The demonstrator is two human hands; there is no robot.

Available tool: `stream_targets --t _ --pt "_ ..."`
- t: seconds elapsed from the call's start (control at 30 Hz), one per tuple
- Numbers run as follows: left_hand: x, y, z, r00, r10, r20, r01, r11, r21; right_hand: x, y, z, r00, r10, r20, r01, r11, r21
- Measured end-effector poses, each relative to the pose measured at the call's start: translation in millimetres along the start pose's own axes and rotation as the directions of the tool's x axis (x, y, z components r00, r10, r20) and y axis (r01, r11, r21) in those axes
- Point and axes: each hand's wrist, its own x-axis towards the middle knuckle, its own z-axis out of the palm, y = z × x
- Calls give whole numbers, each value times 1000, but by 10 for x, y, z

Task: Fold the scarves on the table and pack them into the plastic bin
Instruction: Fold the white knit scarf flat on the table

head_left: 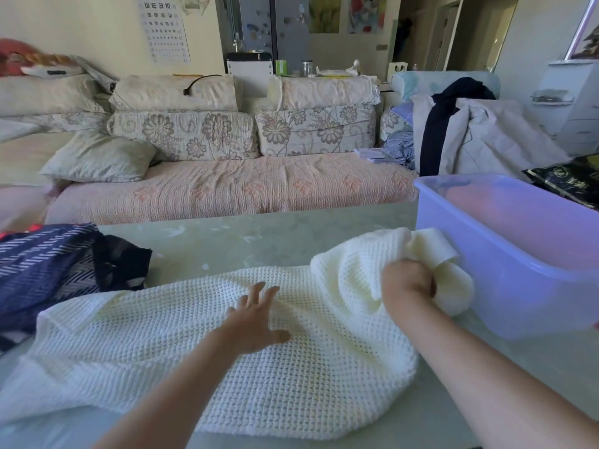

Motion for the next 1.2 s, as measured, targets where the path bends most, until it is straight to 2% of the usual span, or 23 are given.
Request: stream_targets --t 0.07,0.1,0.13,0.17,0.2,0.23,0.27,0.3,0.37,0.47,0.53,0.6,0.67,0.73,0.8,0.87,0.9,0.97,1.0,1.07,1.13,1.2 --pt "-9 -23 15 1000 23 19 -24 998 54 -83 -82 -125 983 -27 -183 16 998 -59" --pt "-7 -33 19 999 24 49 -28 996 85 -164 -132 -236 933 -89 -349 75 996 -52" --pt "-7 -37 22 997 19 80 -27 994 110 -245 -187 -311 833 -191 -520 191 980 -54" --pt "-4 -40 23 995 12 99 -25 992 125 -316 -260 -339 700 -310 -644 356 933 -63" --pt "-3 -42 18 994 4 110 -18 991 133 -381 -342 -318 600 -459 -655 551 831 -78" --pt "1 -53 18 993 -8 118 -8 991 134 -435 -418 -262 534 -606 -590 713 698 -71" --pt "2 -77 13 992 -27 124 10 991 134 -487 -467 -200 528 -709 -469 794 607 -25" --pt "7 -120 1 990 -54 131 37 991 131 -496 -501 -120 578 -750 -321 797 604 22" --pt "6 -253 -51 981 -124 148 105 986 132 -389 -531 69 711 -691 -132 701 712 47" --pt "-34 -518 -184 953 -255 161 227 958 174 -183 -488 227 857 -513 -48 515 856 42" --pt "-53 -689 -287 927 -322 193 286 939 192 -69 -447 211 913 -409 2 409 913 3" --pt "16 -855 -351 901 -366 233 323 924 203 -39 -491 147 925 -374 63 379 916 -132" --pt "147 -942 -405 904 -379 200 334 915 226 -33 -609 38 916 -402 17 395 892 -218" --pt "244 -891 -468 942 -331 53 307 916 258 -3 -757 -60 881 -444 -160 425 894 -140" --pt "321 -775 -461 965 -234 -121 257 937 237 28 -924 -69 838 -478 -263 508 860 53" --pt "395 -674 -383 981 -167 -98 176 980 90 39 -1072 -31 843 -522 -132 538 803 256" --pt "434 -657 -319 986 -168 -14 168 986 23 64 -1127 13 850 -526 -11 497 797 343" --pt "512 -698 -194 968 -210 140 207 978 37 181 -1160 145 852 -500 156 403 815 417" --pt "549 -768 -156 963 -222 152 215 975 65 265 -1149 212 854 -491 172 393 826 405" --pt "599 -957 -108 975 -205 82 202 979 41 424 -1105 314 862 -486 143 403 829 387" --pt "637 -1147 -94 981 -193 1 193 981 -6 551 -1096 362 871 -477 119 386 813 435" --pt "701 -1283 -91 980 -196 -16 196 980 -21 644 -1142 372 875 -473 104 376 798 470"
